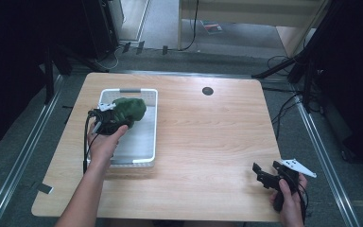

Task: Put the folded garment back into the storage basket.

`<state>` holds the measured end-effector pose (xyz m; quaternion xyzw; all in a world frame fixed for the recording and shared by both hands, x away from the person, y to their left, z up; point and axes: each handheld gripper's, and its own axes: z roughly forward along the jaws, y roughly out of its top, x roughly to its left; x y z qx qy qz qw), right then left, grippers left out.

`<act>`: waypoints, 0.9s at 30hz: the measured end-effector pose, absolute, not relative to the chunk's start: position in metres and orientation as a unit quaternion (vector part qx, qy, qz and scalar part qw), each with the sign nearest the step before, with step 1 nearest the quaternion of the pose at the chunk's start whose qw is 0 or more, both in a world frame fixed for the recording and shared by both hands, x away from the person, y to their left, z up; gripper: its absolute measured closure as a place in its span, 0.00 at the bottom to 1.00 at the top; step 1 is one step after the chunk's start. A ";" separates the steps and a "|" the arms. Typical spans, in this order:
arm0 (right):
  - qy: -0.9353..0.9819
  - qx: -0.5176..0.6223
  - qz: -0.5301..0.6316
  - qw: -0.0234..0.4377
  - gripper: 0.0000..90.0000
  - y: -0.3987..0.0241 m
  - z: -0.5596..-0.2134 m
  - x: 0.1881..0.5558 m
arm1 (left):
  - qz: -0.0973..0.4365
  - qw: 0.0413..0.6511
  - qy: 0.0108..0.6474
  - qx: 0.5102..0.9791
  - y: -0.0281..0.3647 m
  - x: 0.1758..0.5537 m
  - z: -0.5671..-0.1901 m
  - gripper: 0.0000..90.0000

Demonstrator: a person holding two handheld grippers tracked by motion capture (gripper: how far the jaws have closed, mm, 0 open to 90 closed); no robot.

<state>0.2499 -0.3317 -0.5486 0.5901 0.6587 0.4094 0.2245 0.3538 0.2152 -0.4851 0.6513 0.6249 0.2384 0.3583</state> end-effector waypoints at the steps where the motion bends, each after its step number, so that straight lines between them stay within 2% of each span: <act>1: 0.659 0.590 0.410 0.224 0.14 -0.332 -0.549 0.250 | 0.238 0.355 0.626 0.653 0.215 0.355 -0.486 0.51; 4: 0.659 0.589 0.410 0.224 0.14 -0.332 -0.549 0.250 | 0.231 0.328 0.632 0.663 0.216 0.359 -0.489 0.49; 11: 0.659 0.589 0.409 0.225 0.14 -0.332 -0.549 0.250 | 0.211 0.313 0.650 0.660 0.217 0.364 -0.493 0.45; 16: 0.659 0.589 0.409 0.225 0.14 -0.332 -0.549 0.250 | 0.196 0.307 0.654 0.663 0.218 0.365 -0.493 0.23; 18: 0.660 0.588 0.410 0.226 0.15 -0.332 -0.549 0.250 | 0.194 0.324 0.655 0.654 0.221 0.363 -0.490 0.14; 20: 0.660 0.588 0.409 0.226 0.14 -0.331 -0.549 0.250 | 0.195 0.331 0.654 0.652 0.221 0.362 -0.489 0.10; 27: 0.659 0.590 0.409 0.225 0.14 -0.332 -0.549 0.250 | 0.192 0.378 0.639 0.642 0.222 0.353 -0.475 0.09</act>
